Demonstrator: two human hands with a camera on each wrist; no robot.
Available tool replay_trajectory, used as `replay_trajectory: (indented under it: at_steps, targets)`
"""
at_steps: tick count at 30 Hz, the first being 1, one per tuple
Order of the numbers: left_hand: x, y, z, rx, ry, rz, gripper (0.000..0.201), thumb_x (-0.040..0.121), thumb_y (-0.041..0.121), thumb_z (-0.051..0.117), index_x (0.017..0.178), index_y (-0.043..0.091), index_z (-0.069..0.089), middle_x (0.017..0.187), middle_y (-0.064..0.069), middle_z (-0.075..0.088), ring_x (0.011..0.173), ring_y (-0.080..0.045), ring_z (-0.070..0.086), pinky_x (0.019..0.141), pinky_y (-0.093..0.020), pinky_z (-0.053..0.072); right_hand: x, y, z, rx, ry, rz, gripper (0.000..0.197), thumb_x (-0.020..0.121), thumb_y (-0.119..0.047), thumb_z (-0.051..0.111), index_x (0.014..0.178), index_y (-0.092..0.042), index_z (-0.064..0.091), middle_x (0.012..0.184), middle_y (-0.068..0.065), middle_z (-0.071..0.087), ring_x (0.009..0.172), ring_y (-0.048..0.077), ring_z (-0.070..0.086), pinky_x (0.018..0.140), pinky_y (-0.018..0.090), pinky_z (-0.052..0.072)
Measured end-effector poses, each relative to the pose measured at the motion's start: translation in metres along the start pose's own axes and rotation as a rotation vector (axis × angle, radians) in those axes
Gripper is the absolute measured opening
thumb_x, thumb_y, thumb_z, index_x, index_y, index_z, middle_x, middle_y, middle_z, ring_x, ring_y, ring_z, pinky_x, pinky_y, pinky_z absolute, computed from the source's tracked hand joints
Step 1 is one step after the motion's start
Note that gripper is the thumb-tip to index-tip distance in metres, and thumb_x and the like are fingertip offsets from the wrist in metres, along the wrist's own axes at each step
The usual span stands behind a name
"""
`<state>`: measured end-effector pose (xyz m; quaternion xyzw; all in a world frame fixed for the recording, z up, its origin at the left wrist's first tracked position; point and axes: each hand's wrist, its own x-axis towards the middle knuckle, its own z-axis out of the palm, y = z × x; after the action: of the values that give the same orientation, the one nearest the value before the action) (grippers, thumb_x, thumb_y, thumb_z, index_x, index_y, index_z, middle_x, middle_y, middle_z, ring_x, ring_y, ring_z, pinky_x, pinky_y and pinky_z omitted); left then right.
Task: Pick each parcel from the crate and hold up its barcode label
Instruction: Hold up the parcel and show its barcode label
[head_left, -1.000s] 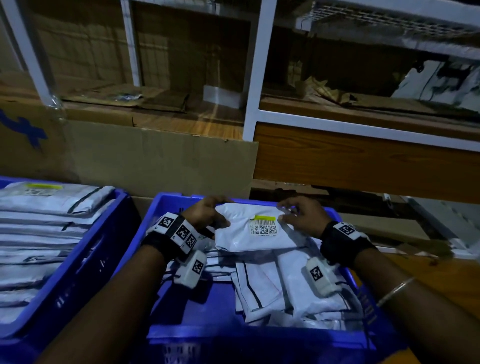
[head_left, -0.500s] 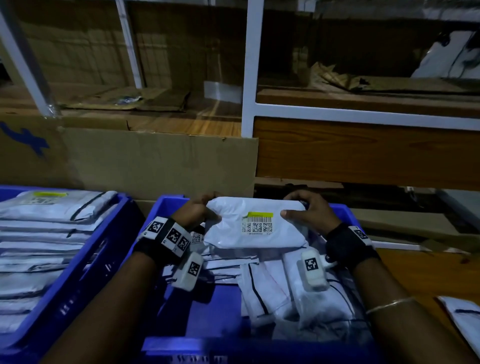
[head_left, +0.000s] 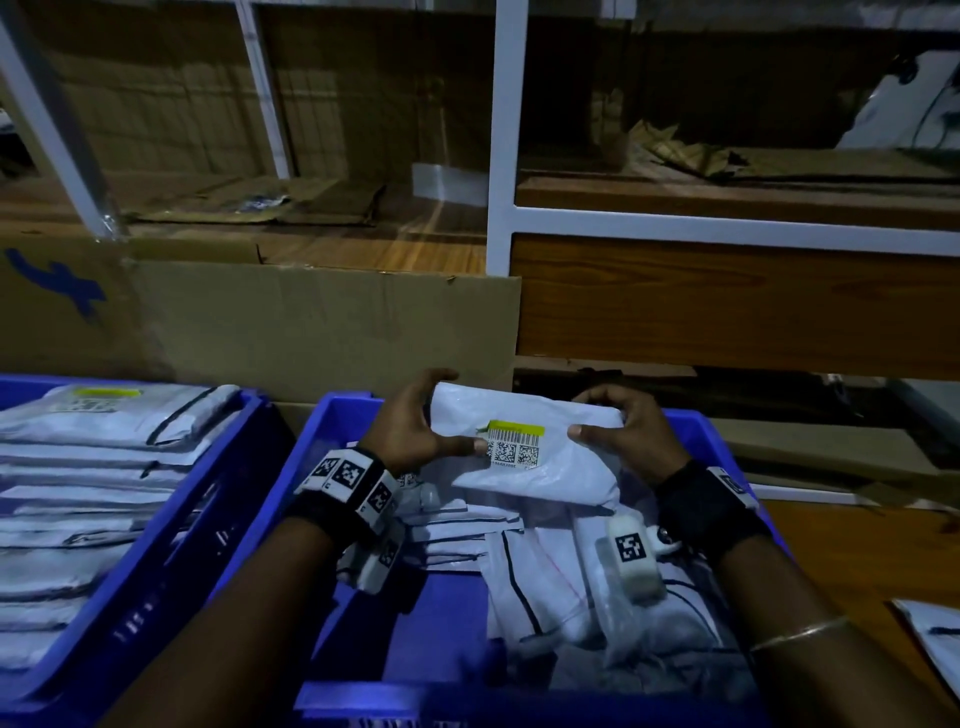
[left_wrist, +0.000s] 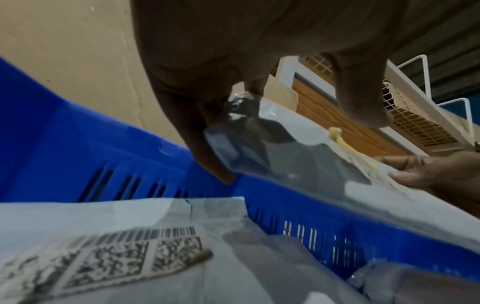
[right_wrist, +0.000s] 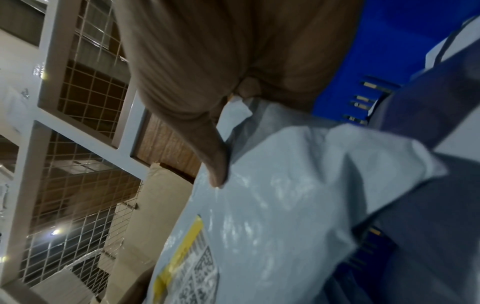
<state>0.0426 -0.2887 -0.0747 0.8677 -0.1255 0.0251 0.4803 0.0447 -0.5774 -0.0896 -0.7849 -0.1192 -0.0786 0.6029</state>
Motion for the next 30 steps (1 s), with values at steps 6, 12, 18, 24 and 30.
replay_trajectory:
  at_steps: [6,12,18,24,30]
  targets:
    - [0.002,0.001,0.004,0.089,0.139,-0.023,0.08,0.056,0.051,0.088,0.124,0.028,0.054,0.116,0.007,0.057,0.104,-0.012,0.054,0.082,-0.028,0.046,-0.002,-0.002,0.005,0.036,-0.027,0.018,0.027,0.073,0.007,0.078,0.089,-0.012,0.068,0.088,0.002,0.07,0.074,0.007,0.067,0.066,0.023,0.055]
    - [0.007,-0.006,-0.001,0.121,0.166,-0.028,0.053,0.067,0.04,0.086,0.112,0.026,0.063,0.104,0.008,0.062,0.097,-0.011,0.057,0.073,-0.022,0.039,-0.002,-0.003,0.007,0.07,-0.008,0.017,0.028,0.073,0.005,0.079,0.095,-0.009,0.069,0.093,0.004,0.071,0.08,0.011,0.069,0.067,0.024,0.056]
    - [0.011,-0.011,-0.008,0.012,0.137,-0.062,0.026,0.07,0.03,0.085,0.09,0.019,0.072,0.084,0.01,0.071,0.081,-0.008,0.065,0.069,-0.02,0.047,0.002,-0.001,0.004,0.12,0.085,0.025,0.037,0.075,0.003,0.078,0.105,-0.014,0.064,0.1,0.005,0.069,0.084,0.014,0.068,0.068,0.026,0.056]
    - [0.013,-0.013,-0.022,-0.204,0.12,-0.063,0.021,0.073,0.018,0.084,0.091,0.01,0.076,0.077,0.0,0.074,0.067,-0.008,0.067,0.057,-0.021,0.046,0.004,0.001,0.005,0.167,0.073,0.063,0.026,0.084,0.01,0.066,0.098,-0.011,0.061,0.09,0.004,0.07,0.078,0.008,0.069,0.067,0.026,0.056]
    - [0.017,-0.026,-0.035,-0.219,0.201,-0.126,0.026,0.06,0.042,0.085,0.077,0.027,0.072,0.075,0.004,0.071,0.071,-0.016,0.067,0.064,-0.032,0.053,0.0,0.001,0.007,0.116,0.045,0.032,0.031,0.084,0.011,0.065,0.108,-0.01,0.064,0.096,0.001,0.07,0.08,0.002,0.069,0.068,0.022,0.056]
